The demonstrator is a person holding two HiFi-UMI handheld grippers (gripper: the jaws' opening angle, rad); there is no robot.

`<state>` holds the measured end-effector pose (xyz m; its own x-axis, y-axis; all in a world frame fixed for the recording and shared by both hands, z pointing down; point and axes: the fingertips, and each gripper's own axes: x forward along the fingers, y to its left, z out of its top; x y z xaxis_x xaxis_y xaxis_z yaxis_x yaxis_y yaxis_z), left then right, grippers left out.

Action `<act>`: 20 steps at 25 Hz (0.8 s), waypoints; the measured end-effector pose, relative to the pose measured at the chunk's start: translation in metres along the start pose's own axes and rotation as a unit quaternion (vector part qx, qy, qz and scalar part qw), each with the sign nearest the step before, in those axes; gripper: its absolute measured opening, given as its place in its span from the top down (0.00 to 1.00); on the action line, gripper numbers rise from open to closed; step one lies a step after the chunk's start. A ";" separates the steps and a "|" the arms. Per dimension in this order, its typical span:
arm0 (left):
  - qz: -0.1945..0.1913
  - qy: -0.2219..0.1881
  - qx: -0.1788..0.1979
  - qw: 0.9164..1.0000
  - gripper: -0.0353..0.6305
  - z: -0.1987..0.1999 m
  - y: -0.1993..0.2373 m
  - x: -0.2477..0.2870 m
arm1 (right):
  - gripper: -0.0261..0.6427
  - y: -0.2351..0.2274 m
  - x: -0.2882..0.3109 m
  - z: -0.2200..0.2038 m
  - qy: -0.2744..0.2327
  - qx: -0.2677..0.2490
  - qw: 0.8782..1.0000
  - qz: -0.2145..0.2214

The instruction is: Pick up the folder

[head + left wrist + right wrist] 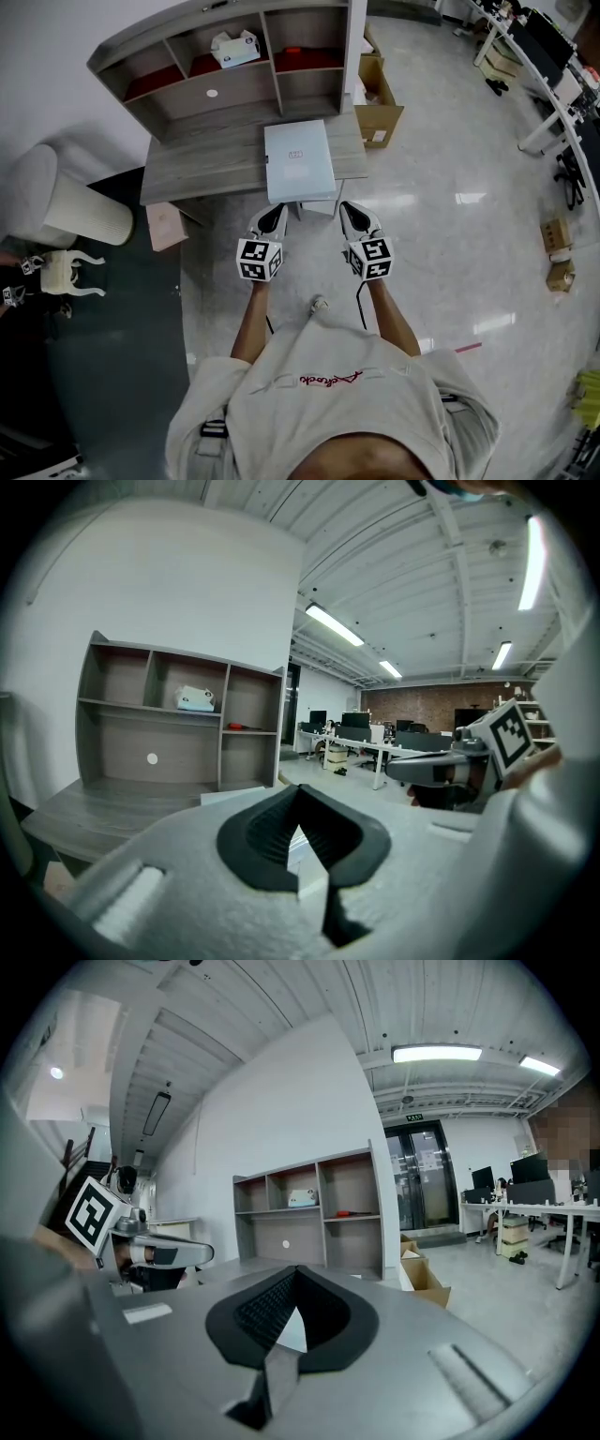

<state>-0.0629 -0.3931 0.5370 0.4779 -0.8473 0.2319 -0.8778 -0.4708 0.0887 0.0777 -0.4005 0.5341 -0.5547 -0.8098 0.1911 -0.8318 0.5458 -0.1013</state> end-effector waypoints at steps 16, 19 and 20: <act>0.009 0.020 -0.016 1.000 0.95 -0.023 0.022 0.017 | 0.95 -0.008 0.029 -0.016 0.022 0.005 1.000 0.009; 0.012 0.022 -0.020 0.999 0.95 -0.027 0.027 0.015 | 0.95 -0.003 0.035 -0.018 0.026 0.004 1.000 0.014; 0.012 0.022 -0.021 0.999 0.95 -0.029 0.029 0.015 | 0.95 -0.001 0.036 -0.020 0.028 0.004 1.000 0.015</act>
<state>-0.0820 -0.4118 0.5706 0.4548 -0.8466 0.2766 -0.8905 -0.4380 0.1234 0.0591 -0.4266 0.5602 -0.5770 -0.7802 0.2417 -0.8154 0.5675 -0.1147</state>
